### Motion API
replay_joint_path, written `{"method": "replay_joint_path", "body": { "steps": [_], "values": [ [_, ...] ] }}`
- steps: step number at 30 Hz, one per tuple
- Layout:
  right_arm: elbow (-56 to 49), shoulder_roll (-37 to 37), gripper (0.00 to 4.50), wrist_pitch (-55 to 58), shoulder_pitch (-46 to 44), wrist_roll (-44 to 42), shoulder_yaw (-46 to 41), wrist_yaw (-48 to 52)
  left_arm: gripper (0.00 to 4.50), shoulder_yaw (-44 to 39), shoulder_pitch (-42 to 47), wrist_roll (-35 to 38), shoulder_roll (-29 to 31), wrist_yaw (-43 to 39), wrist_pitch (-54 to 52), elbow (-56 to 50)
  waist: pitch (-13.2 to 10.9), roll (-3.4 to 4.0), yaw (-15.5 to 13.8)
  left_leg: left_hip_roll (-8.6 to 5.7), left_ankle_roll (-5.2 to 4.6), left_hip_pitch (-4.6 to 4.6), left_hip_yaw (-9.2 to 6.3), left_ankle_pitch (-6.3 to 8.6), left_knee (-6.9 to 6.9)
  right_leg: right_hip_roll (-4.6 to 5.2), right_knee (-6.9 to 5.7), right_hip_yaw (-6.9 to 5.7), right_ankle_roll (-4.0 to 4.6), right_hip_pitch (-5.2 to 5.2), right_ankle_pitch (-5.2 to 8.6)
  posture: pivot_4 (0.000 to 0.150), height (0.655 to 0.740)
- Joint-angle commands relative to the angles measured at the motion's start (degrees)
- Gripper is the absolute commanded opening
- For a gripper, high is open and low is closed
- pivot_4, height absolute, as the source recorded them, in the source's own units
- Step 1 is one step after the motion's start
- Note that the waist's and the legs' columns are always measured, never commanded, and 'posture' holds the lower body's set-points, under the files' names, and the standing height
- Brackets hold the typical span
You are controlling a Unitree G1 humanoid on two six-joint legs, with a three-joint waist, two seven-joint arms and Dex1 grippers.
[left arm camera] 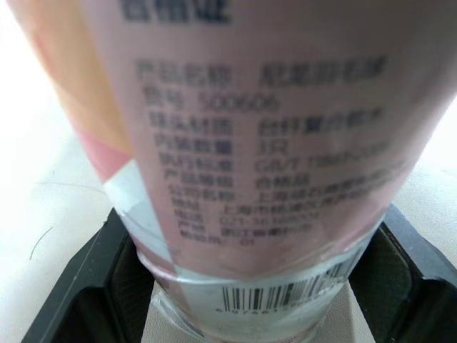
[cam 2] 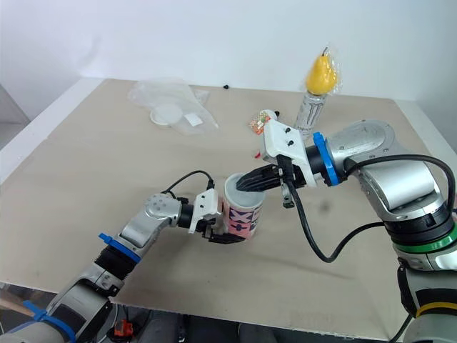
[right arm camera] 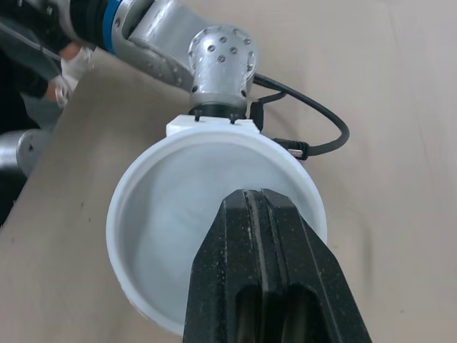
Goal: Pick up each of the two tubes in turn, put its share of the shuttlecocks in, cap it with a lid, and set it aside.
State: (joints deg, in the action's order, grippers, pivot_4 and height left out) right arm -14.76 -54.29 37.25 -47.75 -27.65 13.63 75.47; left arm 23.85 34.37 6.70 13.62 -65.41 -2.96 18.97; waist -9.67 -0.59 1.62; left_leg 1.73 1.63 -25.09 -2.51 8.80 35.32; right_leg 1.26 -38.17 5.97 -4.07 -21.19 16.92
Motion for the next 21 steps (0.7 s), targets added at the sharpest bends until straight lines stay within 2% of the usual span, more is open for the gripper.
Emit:
{"method": "replay_joint_path", "body": {
  "steps": [1,16,17,21],
  "values": [
    [-0.62,-0.33,0.03,-1.70,-0.05,3.78,2.91,2.19,3.40,2.01,-1.87,-3.36,1.43,0.35,-2.55,3.23,0.02,0.01,0.00,0.00,0.00,0.00,0.00,0.00,0.00,0.00,0.00,0.00,0.00,0.00,0.00,0.150,0.7400],
    [2.04,-0.57,0.03,-13.68,0.28,16.10,10.03,8.78,3.40,1.66,-1.78,-2.98,1.39,0.54,-3.13,3.28,0.44,-0.19,0.29,0.00,0.00,0.11,0.00,0.00,0.00,0.01,0.00,-0.01,0.20,0.04,0.12,0.150,0.7400],
    [2.16,-0.45,0.03,-14.43,0.25,16.82,10.61,9.27,3.40,1.65,-1.79,-2.96,1.38,0.56,-3.19,3.23,0.74,-0.47,0.32,0.00,0.00,0.13,0.00,0.00,0.00,0.00,0.00,-0.01,0.21,0.06,0.13,0.150,0.7400],
    [2.44,0.66,0.03,-15.65,0.39,18.22,11.23,10.48,3.40,1.54,-1.74,-2.77,1.27,0.75,-3.49,2.97,1.13,-0.73,0.32,0.05,0.05,0.43,0.03,0.04,-0.08,0.04,0.01,0.00,0.32,0.28,0.21,0.150,0.7400]
  ]
}}
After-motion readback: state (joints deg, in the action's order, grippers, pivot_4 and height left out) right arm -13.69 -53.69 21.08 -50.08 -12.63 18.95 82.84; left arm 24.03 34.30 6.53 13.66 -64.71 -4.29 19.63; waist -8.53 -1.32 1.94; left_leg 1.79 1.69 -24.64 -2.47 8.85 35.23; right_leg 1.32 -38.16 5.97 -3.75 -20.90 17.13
